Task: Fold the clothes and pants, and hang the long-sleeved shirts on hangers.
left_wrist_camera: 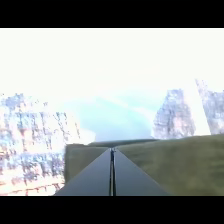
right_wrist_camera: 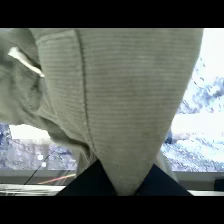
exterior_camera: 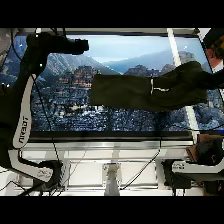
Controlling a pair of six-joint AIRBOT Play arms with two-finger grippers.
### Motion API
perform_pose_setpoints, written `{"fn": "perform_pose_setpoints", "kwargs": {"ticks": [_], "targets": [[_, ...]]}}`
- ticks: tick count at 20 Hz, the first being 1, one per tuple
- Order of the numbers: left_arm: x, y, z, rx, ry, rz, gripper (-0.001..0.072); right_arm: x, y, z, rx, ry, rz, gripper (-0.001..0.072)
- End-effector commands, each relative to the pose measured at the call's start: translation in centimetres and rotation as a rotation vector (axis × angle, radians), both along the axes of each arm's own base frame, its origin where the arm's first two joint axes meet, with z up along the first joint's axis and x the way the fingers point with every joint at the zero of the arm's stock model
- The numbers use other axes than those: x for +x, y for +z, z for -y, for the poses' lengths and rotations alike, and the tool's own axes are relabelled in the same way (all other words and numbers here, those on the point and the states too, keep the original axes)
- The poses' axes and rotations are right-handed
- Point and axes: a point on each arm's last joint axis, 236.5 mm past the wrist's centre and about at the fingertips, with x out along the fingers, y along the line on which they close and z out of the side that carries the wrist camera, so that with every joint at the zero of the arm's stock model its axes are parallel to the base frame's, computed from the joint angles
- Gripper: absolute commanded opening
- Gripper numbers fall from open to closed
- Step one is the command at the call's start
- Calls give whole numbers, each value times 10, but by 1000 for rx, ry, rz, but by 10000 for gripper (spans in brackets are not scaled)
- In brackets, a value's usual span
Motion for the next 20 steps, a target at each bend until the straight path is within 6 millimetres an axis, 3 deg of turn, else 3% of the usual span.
{"fn": "perform_pose_setpoints", "kwargs": {"ticks": [1,6,10,14,15,16,17,18,20], "targets": [[5,9,-9,-8,14,31,8,14,22,-39,20,46,39,36],[5,10,-9,-9,15,34,8,26,7,-177,86,206,-16,36],[4,8,-9,-7,13,26,9,55,-17,-326,226,264,85,35],[1,6,-7,-12,7,10,9,51,-65,-480,451,286,118,45],[1,6,-5,-19,4,5,9,53,-66,-518,537,241,157,130],[0,5,-5,-19,2,4,9,56,-61,-547,610,204,206,316],[0,5,-4,-19,1,3,9,58,-54,-567,650,190,265,557],[-1,4,-4,-18,0,-1,9,56,-50,-575,656,199,295,604],[-3,1,-4,-13,-5,-17,9,53,-48,-568,624,240,266,606]]}}
